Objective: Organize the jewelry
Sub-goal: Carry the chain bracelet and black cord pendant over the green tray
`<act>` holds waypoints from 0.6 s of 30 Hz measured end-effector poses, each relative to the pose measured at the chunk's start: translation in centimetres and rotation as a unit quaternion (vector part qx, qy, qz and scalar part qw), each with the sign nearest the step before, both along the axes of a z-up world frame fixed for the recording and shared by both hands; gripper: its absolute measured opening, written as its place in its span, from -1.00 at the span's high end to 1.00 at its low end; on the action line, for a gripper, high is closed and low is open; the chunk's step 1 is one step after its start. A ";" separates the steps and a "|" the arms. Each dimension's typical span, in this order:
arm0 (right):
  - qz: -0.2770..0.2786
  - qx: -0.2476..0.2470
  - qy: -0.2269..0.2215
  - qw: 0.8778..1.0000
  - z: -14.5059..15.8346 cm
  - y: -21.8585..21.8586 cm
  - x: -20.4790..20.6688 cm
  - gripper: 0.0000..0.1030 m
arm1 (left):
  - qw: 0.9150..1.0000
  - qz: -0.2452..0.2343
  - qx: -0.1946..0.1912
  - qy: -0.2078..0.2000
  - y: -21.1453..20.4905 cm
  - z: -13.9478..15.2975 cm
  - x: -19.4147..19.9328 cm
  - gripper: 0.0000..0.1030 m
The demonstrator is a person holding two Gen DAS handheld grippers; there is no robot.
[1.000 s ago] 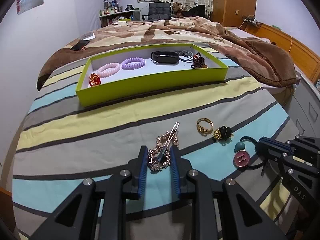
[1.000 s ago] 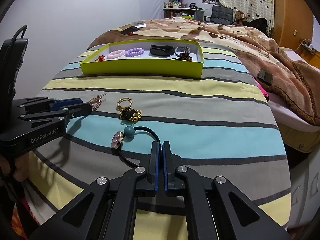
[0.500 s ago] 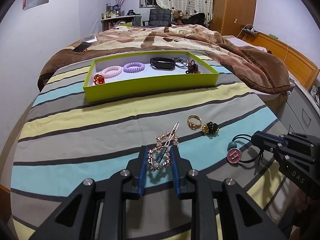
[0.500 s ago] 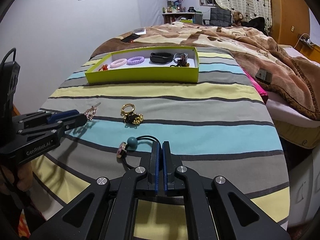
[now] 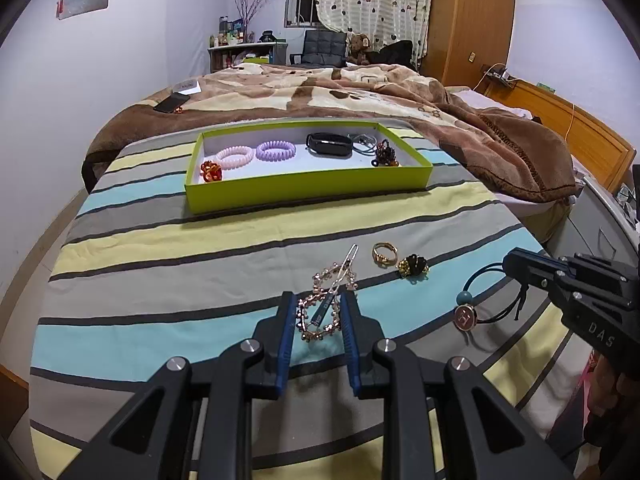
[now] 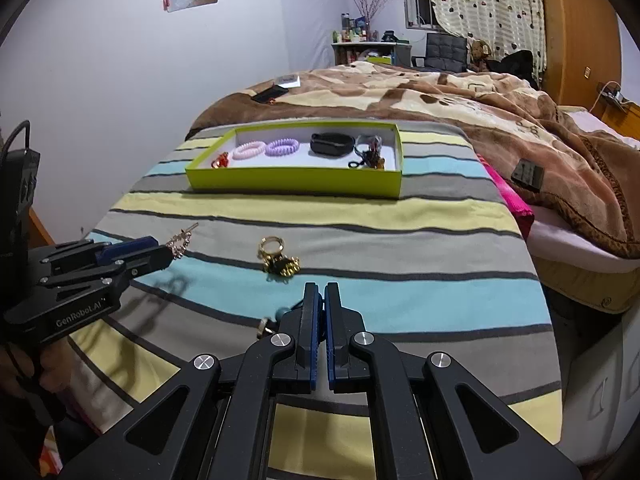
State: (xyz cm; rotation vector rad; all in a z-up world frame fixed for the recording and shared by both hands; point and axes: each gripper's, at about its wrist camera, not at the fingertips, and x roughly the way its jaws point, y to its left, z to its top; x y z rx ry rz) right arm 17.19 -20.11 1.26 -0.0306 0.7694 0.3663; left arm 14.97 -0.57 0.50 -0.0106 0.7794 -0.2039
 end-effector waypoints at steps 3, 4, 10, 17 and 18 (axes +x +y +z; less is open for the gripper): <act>0.004 0.001 -0.007 1.000 0.6 0.0 0.0 0.95 | 1.000 0.002 -0.002 -0.003 0.1 0.3 -0.1 0.54; 0.005 0.002 -0.008 1.000 0.7 0.0 0.1 0.95 | 1.000 0.002 -0.002 -0.004 0.1 0.4 -0.1 0.54; 0.010 0.002 -0.026 1.000 2.0 0.1 0.8 0.95 | 1.000 0.003 -0.001 -0.014 0.3 1.3 0.0 0.54; 0.023 0.003 -0.047 0.999 3.5 0.8 2.5 0.95 | 1.000 0.004 0.010 -0.029 0.6 2.8 1.2 0.54; 0.024 0.003 -0.049 0.999 3.8 0.9 2.9 0.95 | 0.999 0.004 0.012 -0.031 0.7 3.0 1.6 0.54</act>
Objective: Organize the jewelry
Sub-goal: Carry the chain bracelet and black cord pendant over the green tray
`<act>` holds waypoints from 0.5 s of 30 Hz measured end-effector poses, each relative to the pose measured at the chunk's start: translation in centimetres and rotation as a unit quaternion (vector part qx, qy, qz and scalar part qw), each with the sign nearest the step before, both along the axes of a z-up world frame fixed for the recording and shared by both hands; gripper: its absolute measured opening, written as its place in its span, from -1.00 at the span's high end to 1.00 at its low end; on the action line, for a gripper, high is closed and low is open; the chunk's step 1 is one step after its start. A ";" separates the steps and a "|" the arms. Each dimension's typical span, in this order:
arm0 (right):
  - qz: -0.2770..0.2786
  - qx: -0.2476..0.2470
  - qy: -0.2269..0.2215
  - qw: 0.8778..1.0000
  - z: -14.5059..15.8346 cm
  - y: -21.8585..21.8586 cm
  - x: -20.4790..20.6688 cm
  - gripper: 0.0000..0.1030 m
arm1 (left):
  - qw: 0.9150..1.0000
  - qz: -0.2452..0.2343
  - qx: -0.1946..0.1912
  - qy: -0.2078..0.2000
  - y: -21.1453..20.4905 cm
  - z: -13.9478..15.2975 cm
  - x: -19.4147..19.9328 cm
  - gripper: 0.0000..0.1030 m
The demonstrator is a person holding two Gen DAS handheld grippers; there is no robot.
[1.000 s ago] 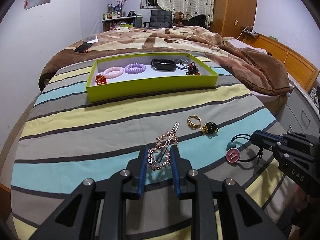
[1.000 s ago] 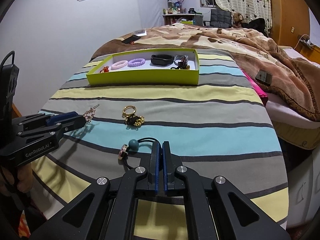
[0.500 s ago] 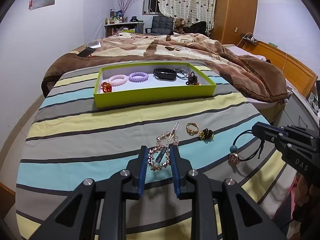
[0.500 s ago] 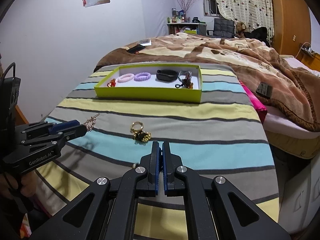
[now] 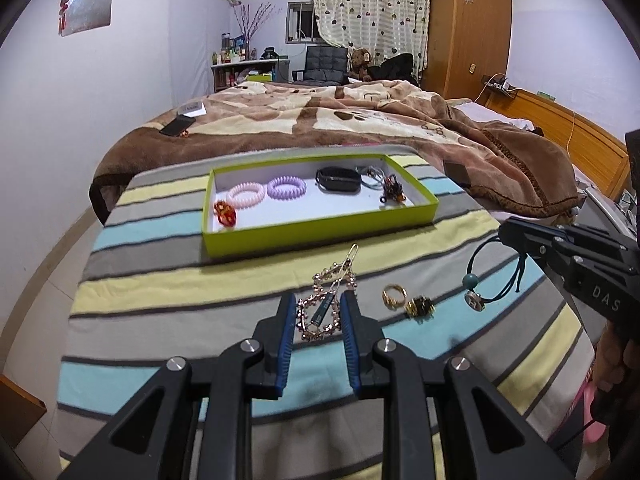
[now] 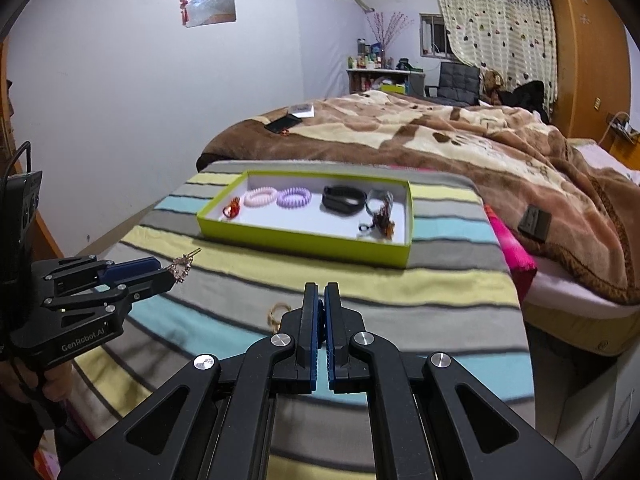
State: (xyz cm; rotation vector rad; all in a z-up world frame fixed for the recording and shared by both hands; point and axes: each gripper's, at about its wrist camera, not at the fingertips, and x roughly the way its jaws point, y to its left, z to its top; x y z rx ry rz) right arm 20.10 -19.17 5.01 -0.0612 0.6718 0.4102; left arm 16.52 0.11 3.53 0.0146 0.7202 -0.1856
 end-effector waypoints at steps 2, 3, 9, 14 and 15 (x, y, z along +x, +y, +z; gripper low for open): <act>0.005 0.004 -0.003 1.000 0.4 0.2 0.8 0.95 | 1.000 0.001 0.004 -0.005 0.1 0.4 0.5 0.54; 0.007 0.006 -0.004 1.000 0.6 0.3 1.2 0.95 | 1.000 0.001 0.006 -0.007 0.1 0.6 0.9 0.54; 0.013 0.008 -0.010 1.000 1.4 0.9 4.1 0.95 | 1.000 0.002 0.010 -0.010 0.5 1.3 3.3 0.54; 0.013 0.005 -0.016 1.000 1.8 1.4 6.1 0.95 | 1.000 0.005 0.019 -0.013 0.7 1.5 5.4 0.54; 0.013 0.006 -0.016 1.000 1.9 1.5 6.7 0.95 | 1.000 0.006 0.020 -0.014 0.7 1.5 5.9 0.54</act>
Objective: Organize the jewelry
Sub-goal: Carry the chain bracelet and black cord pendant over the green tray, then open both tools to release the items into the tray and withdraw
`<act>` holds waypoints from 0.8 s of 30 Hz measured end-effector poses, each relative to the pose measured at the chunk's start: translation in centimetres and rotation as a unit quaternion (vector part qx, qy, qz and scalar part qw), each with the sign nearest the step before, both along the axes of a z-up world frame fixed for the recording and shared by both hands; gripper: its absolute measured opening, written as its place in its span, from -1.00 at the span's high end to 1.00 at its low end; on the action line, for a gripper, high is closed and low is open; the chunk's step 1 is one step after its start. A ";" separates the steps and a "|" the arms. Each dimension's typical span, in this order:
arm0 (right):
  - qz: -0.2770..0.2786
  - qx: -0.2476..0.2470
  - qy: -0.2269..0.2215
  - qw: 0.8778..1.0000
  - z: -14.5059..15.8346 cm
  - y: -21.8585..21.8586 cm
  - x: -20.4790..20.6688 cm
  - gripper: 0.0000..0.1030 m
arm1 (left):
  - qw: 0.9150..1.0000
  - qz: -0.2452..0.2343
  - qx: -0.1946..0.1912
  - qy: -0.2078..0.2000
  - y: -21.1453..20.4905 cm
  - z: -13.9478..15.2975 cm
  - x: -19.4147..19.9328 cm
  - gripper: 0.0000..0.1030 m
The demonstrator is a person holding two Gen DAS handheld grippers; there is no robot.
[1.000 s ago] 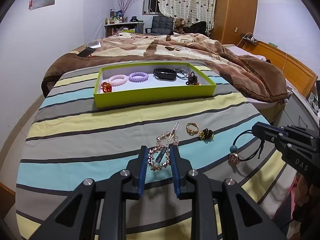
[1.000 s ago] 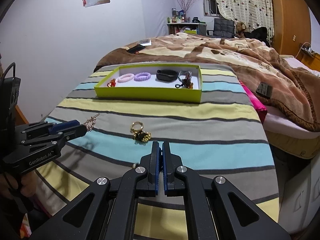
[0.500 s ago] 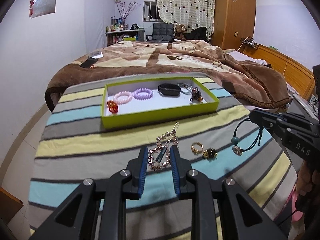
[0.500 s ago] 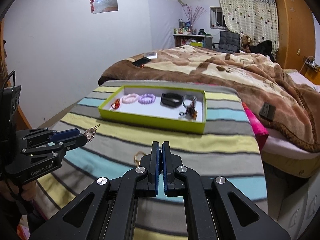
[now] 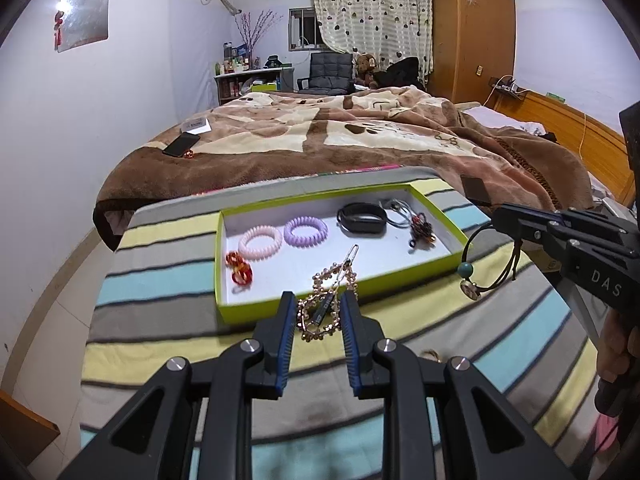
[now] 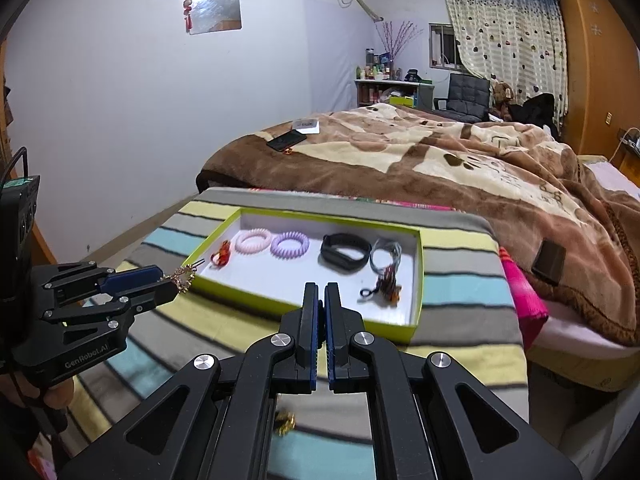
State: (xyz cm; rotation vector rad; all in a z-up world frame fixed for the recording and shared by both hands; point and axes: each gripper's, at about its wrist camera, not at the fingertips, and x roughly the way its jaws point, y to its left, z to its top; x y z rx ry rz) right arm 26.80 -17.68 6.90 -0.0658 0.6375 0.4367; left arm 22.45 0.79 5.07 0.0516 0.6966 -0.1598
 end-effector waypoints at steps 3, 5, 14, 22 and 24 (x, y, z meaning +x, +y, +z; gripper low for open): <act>-0.001 -0.001 0.001 1.000 -0.1 0.4 1.1 0.95 | 1.000 0.001 0.001 0.000 0.1 -0.1 1.3 0.54; 0.000 -0.001 0.003 1.000 -0.3 0.7 1.9 0.95 | 1.000 0.003 0.003 0.000 0.2 -0.3 2.1 0.54; -0.006 -0.002 0.015 1.000 -1.3 1.4 6.1 0.95 | 1.000 0.016 0.007 0.012 0.8 -1.9 6.4 0.54; -0.021 -0.005 0.047 0.999 -4.0 0.7 8.5 0.95 | 0.999 0.034 0.016 0.039 1.4 -4.5 8.7 0.54; -0.026 -0.007 0.057 0.998 -5.0 0.3 8.7 0.95 | 0.998 0.037 0.019 0.045 1.5 -5.2 9.0 0.54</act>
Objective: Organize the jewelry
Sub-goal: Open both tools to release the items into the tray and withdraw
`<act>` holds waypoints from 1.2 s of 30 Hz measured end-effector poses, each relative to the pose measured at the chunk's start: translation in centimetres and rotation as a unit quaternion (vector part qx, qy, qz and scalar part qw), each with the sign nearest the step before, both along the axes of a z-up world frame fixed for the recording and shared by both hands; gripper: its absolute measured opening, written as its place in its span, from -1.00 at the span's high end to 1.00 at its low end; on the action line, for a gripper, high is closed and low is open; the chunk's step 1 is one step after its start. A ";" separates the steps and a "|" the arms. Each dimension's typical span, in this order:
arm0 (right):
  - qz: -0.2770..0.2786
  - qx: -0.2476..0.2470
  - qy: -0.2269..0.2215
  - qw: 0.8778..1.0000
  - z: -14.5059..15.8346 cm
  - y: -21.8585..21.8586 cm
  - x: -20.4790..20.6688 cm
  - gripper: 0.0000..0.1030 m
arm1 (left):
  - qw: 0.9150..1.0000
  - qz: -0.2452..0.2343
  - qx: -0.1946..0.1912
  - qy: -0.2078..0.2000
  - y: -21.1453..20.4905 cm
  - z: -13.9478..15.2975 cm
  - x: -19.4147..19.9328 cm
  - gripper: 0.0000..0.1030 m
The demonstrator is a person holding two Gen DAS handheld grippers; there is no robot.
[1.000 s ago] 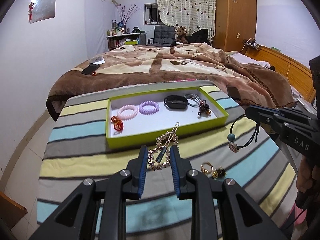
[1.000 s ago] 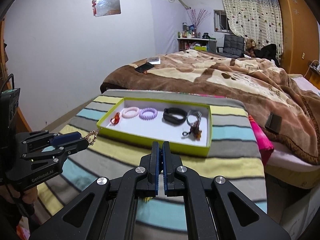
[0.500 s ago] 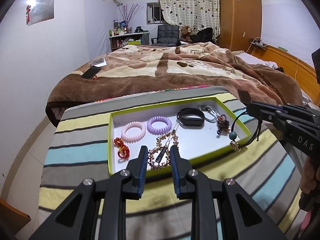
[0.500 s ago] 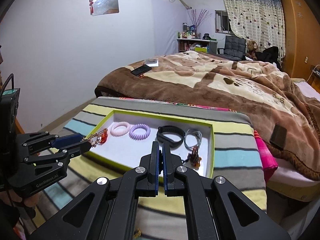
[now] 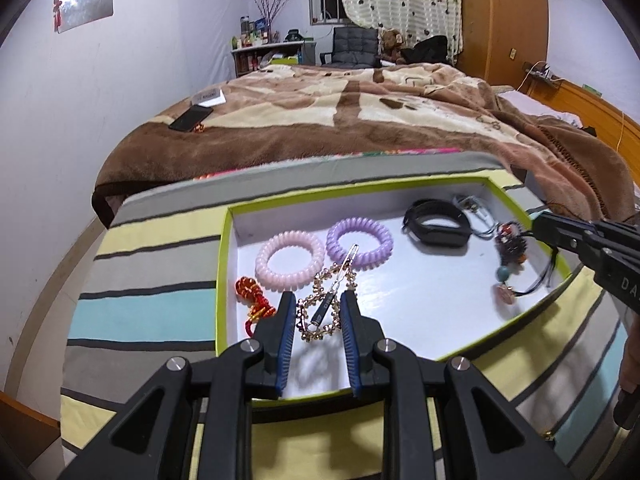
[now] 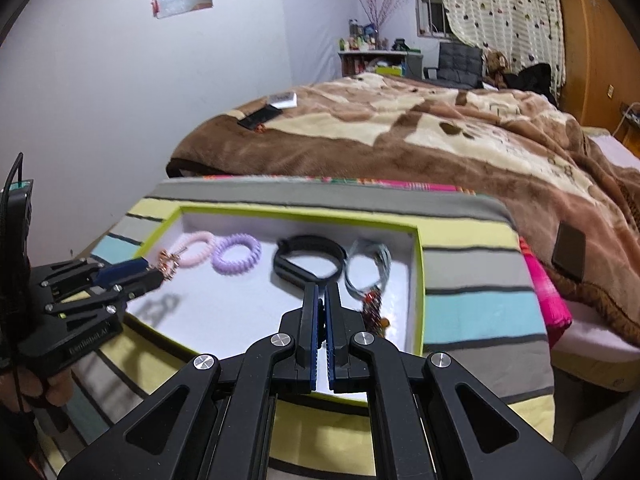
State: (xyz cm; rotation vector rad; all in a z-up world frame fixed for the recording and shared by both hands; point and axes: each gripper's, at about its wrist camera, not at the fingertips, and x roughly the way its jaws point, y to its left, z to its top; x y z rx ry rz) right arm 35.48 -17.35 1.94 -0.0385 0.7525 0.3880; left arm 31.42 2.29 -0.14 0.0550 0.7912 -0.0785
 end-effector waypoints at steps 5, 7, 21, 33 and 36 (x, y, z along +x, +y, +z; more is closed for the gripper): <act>-0.004 -0.003 0.017 1.000 -1.4 -0.6 0.2 0.95 | 1.000 0.005 -0.001 0.014 0.4 -1.2 0.7 0.54; -0.003 -0.003 0.022 1.000 -1.7 -0.6 0.4 0.95 | 1.000 0.005 -0.001 0.017 0.4 -1.5 0.9 0.54; 0.002 -0.001 0.041 0.999 -2.8 -1.1 0.0 0.72 | 1.000 -0.002 -0.007 0.007 0.4 -1.2 0.2 0.47; -0.001 0.007 0.018 1.000 -1.0 -2.1 -3.3 0.51 | 0.999 -0.001 -0.027 -0.025 0.6 1.1 -4.0 0.43; 0.000 0.014 0.012 1.000 -0.5 -2.3 -4.8 0.50 | 0.999 0.001 -0.035 -0.033 0.5 1.7 -5.7 0.43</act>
